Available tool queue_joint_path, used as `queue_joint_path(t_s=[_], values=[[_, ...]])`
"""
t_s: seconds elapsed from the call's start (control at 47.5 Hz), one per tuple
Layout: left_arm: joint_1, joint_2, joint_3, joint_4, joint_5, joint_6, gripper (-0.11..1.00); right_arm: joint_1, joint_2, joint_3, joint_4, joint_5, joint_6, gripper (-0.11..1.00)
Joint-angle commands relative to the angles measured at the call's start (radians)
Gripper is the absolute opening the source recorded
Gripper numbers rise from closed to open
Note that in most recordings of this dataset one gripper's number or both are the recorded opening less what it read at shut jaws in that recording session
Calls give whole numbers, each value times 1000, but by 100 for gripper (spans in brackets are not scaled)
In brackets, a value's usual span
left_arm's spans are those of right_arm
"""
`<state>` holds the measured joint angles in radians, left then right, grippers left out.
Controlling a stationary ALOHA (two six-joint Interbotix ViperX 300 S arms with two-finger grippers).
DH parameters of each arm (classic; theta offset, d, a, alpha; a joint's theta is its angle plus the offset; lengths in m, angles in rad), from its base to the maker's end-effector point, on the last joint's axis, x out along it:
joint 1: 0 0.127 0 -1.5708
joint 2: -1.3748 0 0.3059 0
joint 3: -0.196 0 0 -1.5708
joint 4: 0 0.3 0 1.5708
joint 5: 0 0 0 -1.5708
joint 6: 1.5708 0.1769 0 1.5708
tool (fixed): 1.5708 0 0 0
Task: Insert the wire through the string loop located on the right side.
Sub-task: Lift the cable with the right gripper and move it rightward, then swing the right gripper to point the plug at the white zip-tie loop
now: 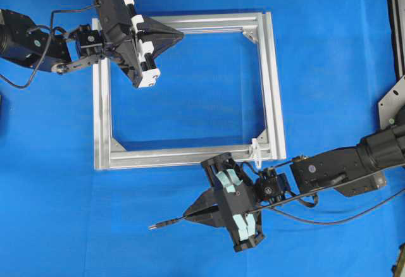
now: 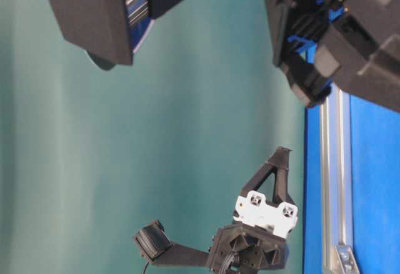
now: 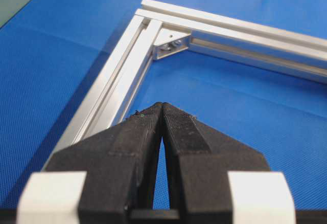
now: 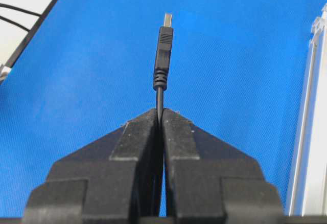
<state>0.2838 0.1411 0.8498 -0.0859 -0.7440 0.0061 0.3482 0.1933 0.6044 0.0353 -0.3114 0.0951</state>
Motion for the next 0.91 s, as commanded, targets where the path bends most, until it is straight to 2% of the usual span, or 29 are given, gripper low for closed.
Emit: queue_joint_path(t_s=[0.0,0.147,0.295,0.442,0.885], values=[[2,-31,-9,3,-5,0,0,6,-35,-5,-2,-3,-2,-4],[3,-31,-12,3,-5,0,0,18,-49,18,2,-6,2,-4],[3,-31,-12,3,-5,0,0,26,-94,94,6,-12,5,-4],[3,-31,-12,3,-5,-3,0,35,-172,210,26,-28,5,-4],[3,-31,-14,3,-6,-8,0,58,-465,541,29,-29,6,-4]])
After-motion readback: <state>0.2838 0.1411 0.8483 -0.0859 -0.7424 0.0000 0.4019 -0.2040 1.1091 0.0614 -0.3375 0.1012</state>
